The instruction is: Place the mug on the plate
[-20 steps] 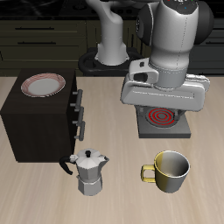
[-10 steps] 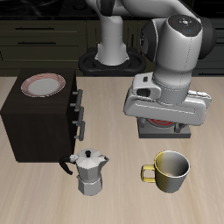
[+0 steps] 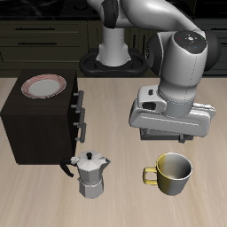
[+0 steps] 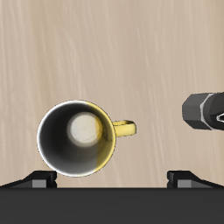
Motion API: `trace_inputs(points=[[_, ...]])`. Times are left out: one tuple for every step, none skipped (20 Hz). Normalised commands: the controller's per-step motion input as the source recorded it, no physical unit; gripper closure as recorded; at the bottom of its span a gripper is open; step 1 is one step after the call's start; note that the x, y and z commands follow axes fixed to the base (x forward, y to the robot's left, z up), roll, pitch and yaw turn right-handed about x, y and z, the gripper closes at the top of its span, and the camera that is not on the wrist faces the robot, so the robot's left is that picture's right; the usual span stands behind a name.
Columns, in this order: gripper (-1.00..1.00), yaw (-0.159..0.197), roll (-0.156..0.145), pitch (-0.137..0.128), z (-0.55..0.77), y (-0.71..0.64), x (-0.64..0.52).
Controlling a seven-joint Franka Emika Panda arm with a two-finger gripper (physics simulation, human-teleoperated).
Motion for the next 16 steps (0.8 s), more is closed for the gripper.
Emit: trace_inputs(points=[[-1.0, 0.024, -0.017, -0.005, -0.15, -0.12, 0.07], [-1.0, -0.078, -0.067, 0.015, -0.14, -0.2, 0.09], [-1.0, -0.057, -0.025, -0.024, -0.21, -0.18, 0.18], [-1.0, -0.029, 0.001, 0.014, -0.25, -0.16, 0.17], [-1.0, -0.054, -0.008, -0.028, -0.27, -0.07, 0.13], [-1.0, -0.017, -0.025, 0.055, -0.28, -0.08, 0.06], [-1.0, -0.056, 0.007, 0.054, -0.35, 0.0, 0.07], [-1.0, 0.081, -0.013, -0.005, -0.45, 0.01, 0.08], [-1.0, -0.029, -0.016, 0.018, -0.18, -0.02, 0.01], [-1.0, -0.066, 0.045, 0.093, -0.39, 0.14, -0.01], [-1.0, 0.053, 0.026, -0.015, -0.44, 0.16, -0.08], [-1.0, -0.065, -0.024, 0.066, -0.54, 0.2, 0.0], [-1.0, -0.045, 0.041, 0.078, -0.49, 0.26, -0.1], [-1.0, -0.004, 0.066, 0.037, -0.42, 0.28, -0.18], [-1.0, 0.0, 0.0, 0.0, 0.0, 0.0, 0.0], [-1.0, 0.007, 0.006, -0.007, -0.29, 0.22, -0.21]])
